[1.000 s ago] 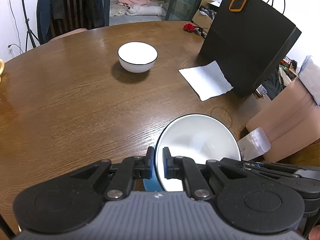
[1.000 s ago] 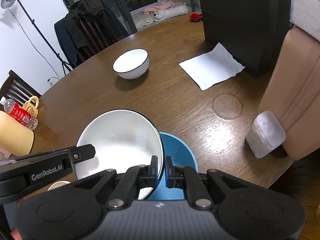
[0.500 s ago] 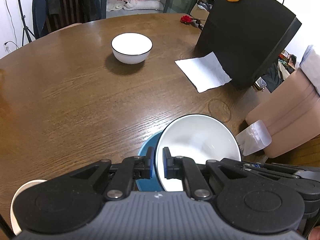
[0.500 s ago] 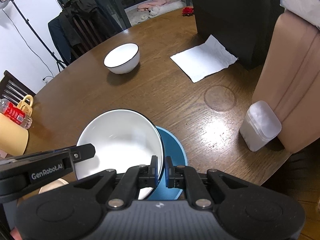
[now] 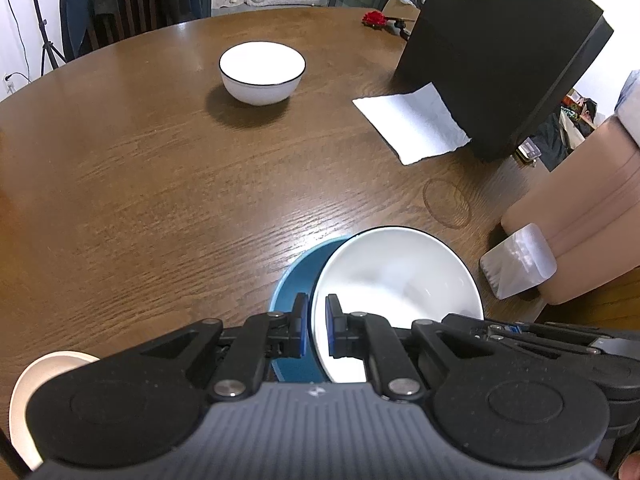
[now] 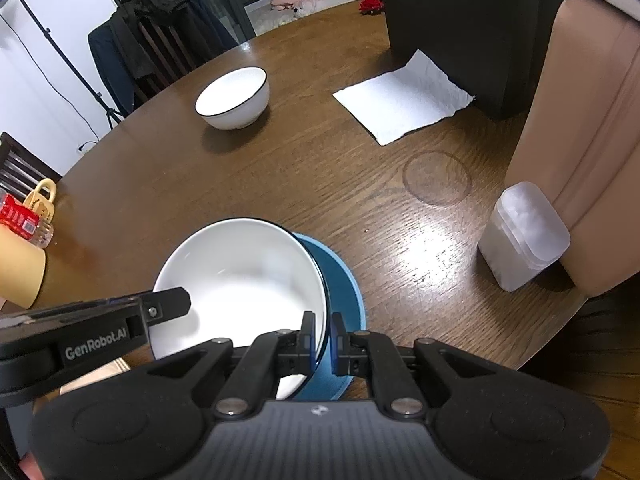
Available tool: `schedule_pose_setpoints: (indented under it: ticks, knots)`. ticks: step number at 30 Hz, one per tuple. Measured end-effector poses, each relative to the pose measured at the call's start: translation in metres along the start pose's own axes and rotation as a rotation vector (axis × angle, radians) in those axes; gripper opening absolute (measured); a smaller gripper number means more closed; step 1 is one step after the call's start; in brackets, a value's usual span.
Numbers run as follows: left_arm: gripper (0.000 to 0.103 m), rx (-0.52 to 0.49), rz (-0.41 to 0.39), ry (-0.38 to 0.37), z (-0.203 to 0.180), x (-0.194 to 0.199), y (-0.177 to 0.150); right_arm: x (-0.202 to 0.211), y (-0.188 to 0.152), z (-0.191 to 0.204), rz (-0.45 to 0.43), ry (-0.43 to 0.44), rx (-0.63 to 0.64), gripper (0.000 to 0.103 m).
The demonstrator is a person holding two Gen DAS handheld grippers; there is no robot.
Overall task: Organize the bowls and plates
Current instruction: 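Lower the white black-rimmed bowl into the blue bowl with both tools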
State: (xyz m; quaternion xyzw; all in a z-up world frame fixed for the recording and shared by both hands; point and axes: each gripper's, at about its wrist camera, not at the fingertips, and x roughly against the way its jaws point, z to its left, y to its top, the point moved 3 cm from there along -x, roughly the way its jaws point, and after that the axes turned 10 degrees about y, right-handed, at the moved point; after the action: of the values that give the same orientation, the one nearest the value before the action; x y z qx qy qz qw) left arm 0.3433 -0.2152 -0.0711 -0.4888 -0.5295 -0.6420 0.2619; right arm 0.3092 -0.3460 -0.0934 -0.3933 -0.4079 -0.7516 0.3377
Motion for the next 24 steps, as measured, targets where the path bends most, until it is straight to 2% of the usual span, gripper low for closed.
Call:
schedule_pose_setpoints:
  ticks: [24]
  knots:
    - [0.009, -0.028, 0.051, 0.021, -0.002, -0.029, -0.006, -0.026, -0.001, -0.005, 0.042, -0.016, 0.025, 0.007]
